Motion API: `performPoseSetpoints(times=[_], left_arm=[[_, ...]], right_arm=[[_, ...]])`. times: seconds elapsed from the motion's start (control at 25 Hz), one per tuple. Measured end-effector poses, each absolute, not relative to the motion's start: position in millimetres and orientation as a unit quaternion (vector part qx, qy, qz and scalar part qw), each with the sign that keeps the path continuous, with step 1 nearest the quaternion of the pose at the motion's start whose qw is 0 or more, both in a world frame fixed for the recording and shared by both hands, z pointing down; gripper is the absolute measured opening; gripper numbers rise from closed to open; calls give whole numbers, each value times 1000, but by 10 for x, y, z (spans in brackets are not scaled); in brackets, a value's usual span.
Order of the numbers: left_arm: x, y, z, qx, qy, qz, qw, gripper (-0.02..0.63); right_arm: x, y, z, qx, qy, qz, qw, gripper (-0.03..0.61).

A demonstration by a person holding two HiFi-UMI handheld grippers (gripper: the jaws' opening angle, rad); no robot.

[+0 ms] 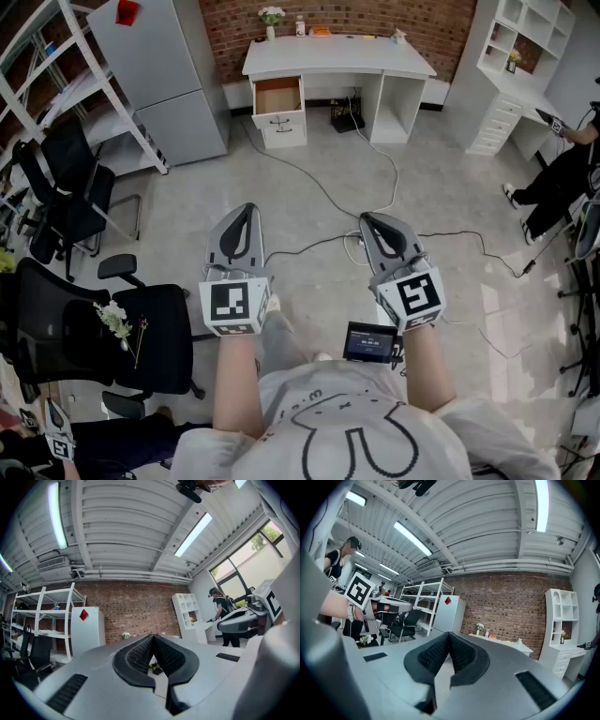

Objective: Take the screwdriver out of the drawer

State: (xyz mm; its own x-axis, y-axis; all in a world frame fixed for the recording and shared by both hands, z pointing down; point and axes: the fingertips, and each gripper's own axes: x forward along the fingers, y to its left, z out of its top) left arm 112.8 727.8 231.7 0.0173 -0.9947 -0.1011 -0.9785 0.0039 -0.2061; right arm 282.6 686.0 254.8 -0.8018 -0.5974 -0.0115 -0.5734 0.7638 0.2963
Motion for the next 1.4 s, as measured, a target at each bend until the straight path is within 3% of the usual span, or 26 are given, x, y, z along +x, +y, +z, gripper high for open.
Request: performPoseSetpoints(times=[0.48, 1.4], left_arm=[[1065, 6675, 2455, -728, 677, -44, 104, 9], [-724, 4083, 2664, -748, 659, -48, 59, 9]], right_arm=[[2820, 6317, 2732, 354, -929, -101, 48, 18], [1072, 3886, 2794, 356, -923, -107, 102, 20]])
